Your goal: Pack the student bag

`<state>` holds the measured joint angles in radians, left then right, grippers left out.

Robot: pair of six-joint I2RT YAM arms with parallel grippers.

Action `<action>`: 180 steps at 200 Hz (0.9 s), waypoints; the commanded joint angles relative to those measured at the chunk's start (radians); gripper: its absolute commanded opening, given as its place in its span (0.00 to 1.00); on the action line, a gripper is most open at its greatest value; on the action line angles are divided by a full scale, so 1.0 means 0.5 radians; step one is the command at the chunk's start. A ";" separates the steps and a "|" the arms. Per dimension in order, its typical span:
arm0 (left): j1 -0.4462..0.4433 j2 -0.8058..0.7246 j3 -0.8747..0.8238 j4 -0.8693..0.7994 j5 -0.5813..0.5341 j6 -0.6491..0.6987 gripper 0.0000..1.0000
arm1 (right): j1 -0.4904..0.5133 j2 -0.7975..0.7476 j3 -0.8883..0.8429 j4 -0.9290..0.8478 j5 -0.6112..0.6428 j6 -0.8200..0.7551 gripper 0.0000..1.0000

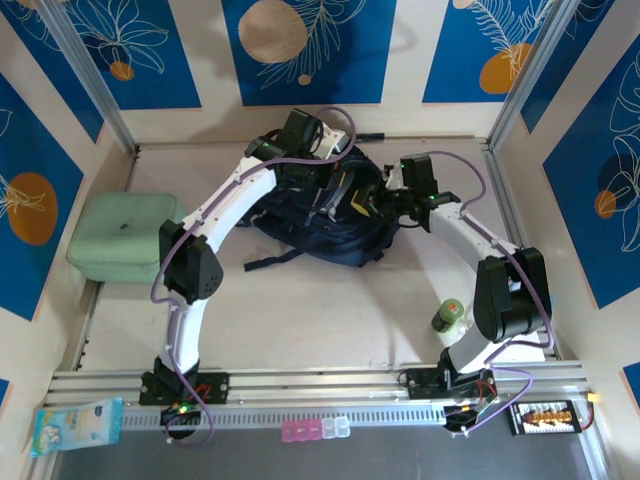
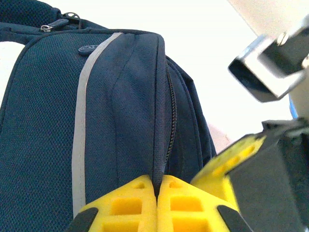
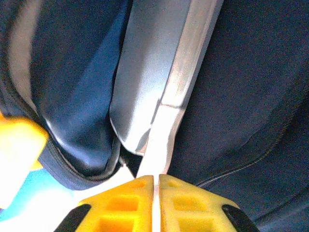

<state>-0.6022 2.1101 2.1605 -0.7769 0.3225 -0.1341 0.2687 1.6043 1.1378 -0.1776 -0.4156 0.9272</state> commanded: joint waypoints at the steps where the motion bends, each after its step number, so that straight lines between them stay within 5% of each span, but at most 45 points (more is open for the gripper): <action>1: -0.014 -0.144 0.002 0.122 0.087 -0.022 0.00 | 0.075 0.042 -0.018 0.005 -0.189 -0.039 0.08; 103: -0.015 -0.175 -0.007 0.103 0.164 -0.049 0.00 | 0.151 0.406 0.172 0.450 -0.153 0.231 0.04; 150: -0.016 -0.192 -0.022 0.083 0.192 -0.032 0.00 | 0.152 0.485 0.233 0.423 0.088 0.270 0.04; 180: -0.016 -0.183 -0.022 0.099 0.178 -0.047 0.00 | 0.166 0.518 0.209 0.543 -0.115 0.331 0.04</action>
<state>-0.6022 2.1006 2.1448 -0.7696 0.3332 -0.1520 0.3519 1.8492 1.2381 0.0227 -0.4503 1.0573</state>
